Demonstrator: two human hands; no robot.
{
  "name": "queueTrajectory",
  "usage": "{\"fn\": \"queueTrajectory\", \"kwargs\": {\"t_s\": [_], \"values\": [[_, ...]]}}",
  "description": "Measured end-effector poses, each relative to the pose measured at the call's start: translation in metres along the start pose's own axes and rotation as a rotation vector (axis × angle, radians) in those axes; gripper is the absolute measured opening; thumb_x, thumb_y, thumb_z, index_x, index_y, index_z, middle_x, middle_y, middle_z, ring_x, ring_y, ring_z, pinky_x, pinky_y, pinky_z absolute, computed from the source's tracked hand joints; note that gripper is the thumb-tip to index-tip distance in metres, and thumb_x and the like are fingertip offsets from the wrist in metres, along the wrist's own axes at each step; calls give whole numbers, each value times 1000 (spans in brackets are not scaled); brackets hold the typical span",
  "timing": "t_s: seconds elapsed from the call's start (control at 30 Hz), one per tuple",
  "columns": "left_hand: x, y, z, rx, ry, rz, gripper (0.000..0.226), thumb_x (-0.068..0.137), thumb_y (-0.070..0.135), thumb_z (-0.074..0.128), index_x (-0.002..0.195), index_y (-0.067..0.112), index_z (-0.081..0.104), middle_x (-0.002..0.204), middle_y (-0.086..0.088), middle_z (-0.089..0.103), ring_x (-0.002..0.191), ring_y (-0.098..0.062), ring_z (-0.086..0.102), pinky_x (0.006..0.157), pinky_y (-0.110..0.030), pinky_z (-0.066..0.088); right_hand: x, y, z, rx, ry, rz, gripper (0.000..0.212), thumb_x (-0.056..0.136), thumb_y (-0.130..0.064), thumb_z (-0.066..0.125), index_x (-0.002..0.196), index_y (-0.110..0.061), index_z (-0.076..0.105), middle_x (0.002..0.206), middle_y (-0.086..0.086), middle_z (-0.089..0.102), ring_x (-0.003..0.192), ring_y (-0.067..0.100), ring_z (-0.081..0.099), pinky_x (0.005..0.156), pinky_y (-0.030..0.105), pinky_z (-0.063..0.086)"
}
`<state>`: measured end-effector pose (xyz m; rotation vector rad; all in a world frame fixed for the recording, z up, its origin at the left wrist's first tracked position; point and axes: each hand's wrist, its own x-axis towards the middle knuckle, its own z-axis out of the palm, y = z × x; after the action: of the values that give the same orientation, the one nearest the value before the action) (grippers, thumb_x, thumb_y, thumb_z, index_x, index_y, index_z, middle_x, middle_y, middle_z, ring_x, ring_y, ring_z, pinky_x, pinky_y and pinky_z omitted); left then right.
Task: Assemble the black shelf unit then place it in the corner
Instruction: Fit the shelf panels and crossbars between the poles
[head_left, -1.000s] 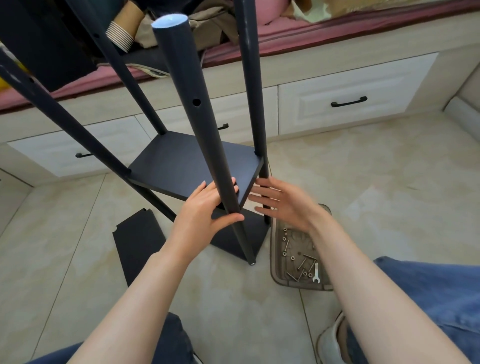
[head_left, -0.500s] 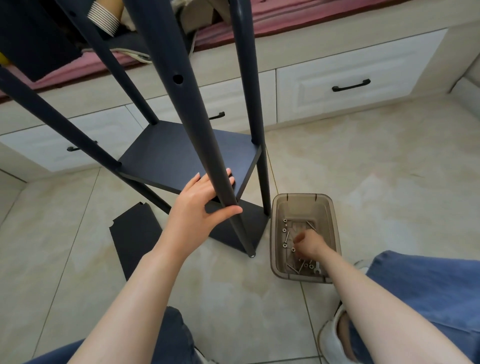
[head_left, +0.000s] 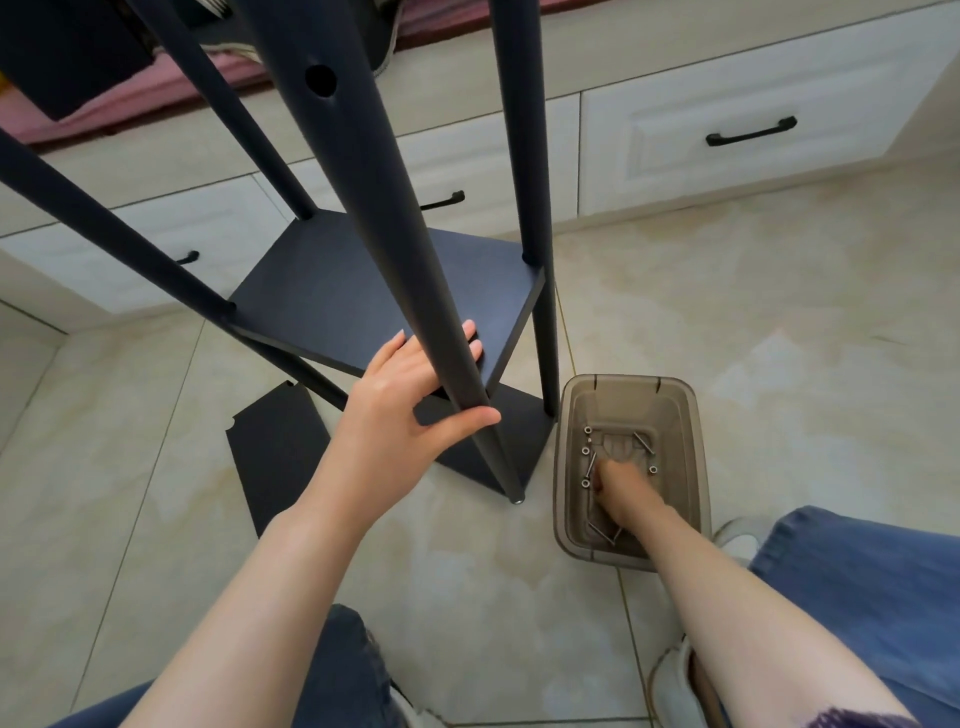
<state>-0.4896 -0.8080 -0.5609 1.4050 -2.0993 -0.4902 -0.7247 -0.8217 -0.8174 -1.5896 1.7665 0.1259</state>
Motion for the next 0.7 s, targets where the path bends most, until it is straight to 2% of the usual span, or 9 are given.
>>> {"fn": "queueTrajectory", "kwargs": {"t_s": [0.1, 0.2, 0.33, 0.4, 0.43, 0.5, 0.57, 0.7], "values": [[2, 1, 2, -12, 13, -8, 63, 81, 56, 61, 131, 17, 67, 143, 17, 50, 138, 22, 25, 120, -53, 32, 1, 2, -3, 101, 27, 51, 15, 98, -8, 53, 108, -5, 63, 107, 16, 67, 102, 32, 64, 78, 30, 45], [3, 2, 3, -20, 21, -9, 64, 81, 58, 59, 129, 17, 68, 141, 21, 49, 136, 25, 24, 120, -53, 32, -2, 2, -9, 304, 144, 115, 9, 95, -13, 60, 100, -5, 63, 103, 18, 68, 96, 31, 62, 75, 29, 43], [4, 4, 3, -34, 32, 6, 60, 81, 54, 63, 126, 14, 70, 137, 22, 51, 134, 26, 26, 118, -55, 34, -13, -5, -24, 542, 364, 158, 22, 99, -14, 56, 112, -1, 68, 106, 19, 70, 105, 36, 63, 85, 30, 44], [4, 7, 3, -30, 36, 0, 57, 81, 50, 65, 124, 13, 71, 133, 26, 50, 129, 30, 25, 118, -55, 34, -19, -12, -34, 624, 430, 157, 24, 100, -13, 53, 112, -2, 70, 103, 19, 72, 102, 36, 65, 86, 30, 47], [5, 8, 3, -28, 34, -6, 56, 81, 49, 65, 124, 13, 71, 131, 27, 50, 127, 33, 24, 119, -55, 33, -23, -17, -41, 694, 449, 155, 23, 100, -13, 54, 110, -2, 71, 98, 17, 73, 97, 34, 68, 89, 34, 51], [5, 11, 3, -30, 37, -15, 57, 80, 48, 66, 126, 14, 70, 128, 27, 50, 122, 37, 22, 121, -53, 31, -31, -31, -57, 834, 486, 127, 15, 97, -13, 59, 100, -7, 72, 83, 9, 73, 86, 27, 71, 88, 39, 56], [5, 12, 1, -34, 35, -21, 61, 79, 49, 66, 130, 16, 67, 130, 24, 50, 122, 39, 18, 122, -48, 28, -39, -48, -73, 908, 497, 69, 8, 94, -11, 62, 91, -14, 69, 76, 3, 72, 80, 21, 72, 84, 37, 58], [4, 11, 1, -12, 5, 2, 52, 80, 39, 78, 126, 15, 70, 132, 22, 48, 121, 42, 8, 118, -29, 15, -59, -89, -93, 1065, 450, -121, 9, 97, -10, 60, 101, -5, 66, 83, 9, 74, 75, 18, 74, 77, 34, 61]]}}
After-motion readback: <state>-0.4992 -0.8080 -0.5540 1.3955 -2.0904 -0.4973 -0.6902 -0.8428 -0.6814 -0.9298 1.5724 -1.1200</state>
